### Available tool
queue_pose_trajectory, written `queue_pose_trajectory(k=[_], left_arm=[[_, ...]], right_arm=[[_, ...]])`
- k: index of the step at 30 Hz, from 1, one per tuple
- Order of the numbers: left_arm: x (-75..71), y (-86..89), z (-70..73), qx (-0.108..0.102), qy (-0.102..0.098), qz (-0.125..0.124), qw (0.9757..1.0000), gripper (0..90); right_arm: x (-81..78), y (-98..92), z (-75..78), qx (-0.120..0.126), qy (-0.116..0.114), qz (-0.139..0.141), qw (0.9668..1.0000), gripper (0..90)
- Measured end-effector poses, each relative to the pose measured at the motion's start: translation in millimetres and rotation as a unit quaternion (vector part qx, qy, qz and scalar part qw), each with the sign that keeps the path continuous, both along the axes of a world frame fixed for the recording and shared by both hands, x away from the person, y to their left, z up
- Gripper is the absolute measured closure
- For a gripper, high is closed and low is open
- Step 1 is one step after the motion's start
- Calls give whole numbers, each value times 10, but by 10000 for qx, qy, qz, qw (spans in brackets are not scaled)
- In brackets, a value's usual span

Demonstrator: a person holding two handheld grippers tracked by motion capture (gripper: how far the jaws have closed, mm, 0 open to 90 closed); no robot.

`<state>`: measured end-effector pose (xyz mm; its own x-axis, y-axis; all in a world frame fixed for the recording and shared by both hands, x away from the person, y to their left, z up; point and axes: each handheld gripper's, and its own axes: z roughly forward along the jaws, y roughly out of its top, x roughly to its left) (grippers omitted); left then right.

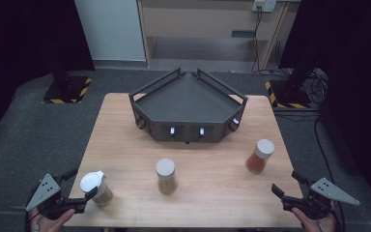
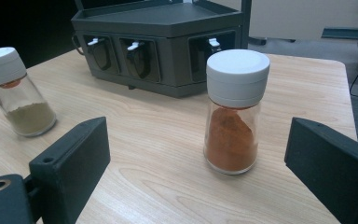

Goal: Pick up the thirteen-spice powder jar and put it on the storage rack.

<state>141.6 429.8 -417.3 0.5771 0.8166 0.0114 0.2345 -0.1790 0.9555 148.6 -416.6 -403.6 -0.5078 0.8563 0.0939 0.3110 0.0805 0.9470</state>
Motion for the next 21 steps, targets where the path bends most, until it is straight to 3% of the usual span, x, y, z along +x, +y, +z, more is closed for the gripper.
queue_pose_trajectory(k=[21], left_arm=[[-94, -7, 26, -58, -92, 85, 9999, 25]], right_arm=[[15, 24, 6, -93, -90, 235, 9996, 70]])
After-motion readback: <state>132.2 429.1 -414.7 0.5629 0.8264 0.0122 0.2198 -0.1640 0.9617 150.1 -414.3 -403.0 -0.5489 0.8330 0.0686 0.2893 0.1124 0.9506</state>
